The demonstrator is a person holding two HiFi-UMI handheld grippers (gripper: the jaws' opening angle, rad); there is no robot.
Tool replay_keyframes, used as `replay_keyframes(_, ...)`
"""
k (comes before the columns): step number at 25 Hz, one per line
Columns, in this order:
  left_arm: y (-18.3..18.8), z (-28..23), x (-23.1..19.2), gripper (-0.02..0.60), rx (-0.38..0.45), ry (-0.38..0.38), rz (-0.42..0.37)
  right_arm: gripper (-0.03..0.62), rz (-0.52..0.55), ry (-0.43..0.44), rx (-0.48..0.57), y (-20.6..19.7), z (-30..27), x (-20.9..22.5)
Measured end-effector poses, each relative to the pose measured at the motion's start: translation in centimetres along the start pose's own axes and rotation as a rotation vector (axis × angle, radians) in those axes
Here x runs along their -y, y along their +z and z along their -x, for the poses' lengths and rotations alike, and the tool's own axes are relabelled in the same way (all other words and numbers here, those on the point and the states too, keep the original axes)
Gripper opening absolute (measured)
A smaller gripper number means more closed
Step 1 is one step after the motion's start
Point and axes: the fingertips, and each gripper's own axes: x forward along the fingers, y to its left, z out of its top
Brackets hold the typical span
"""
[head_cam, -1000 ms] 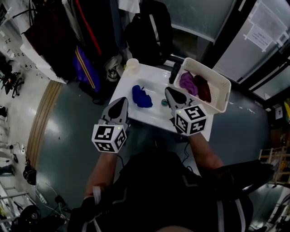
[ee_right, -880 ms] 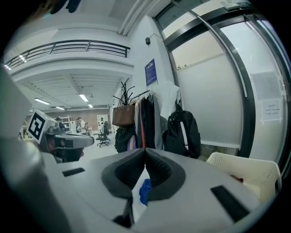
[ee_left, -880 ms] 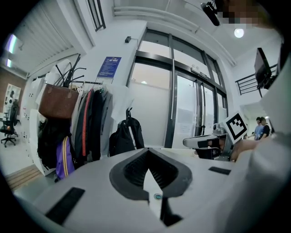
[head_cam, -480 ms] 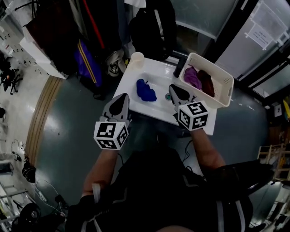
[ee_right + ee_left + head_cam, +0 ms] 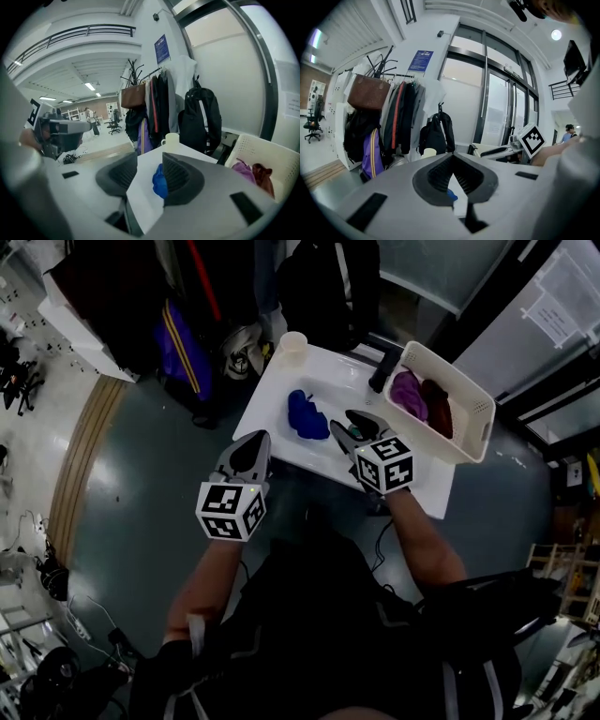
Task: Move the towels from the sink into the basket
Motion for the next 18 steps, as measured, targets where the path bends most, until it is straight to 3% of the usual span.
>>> replay_keyframes(9,-1.3,-6.2,-2.1,0.005,-0.081,0.052,0.009,0.216,0.052,0.139,-0.14,-4.0,-7.4,2.4)
replay_keyframes(18,-3.2,-10.2,-4.4,0.005,-0.16,0.128,-0.001,0.273,0.037,0.241,-0.252,-8.7,-13.6,4.0)
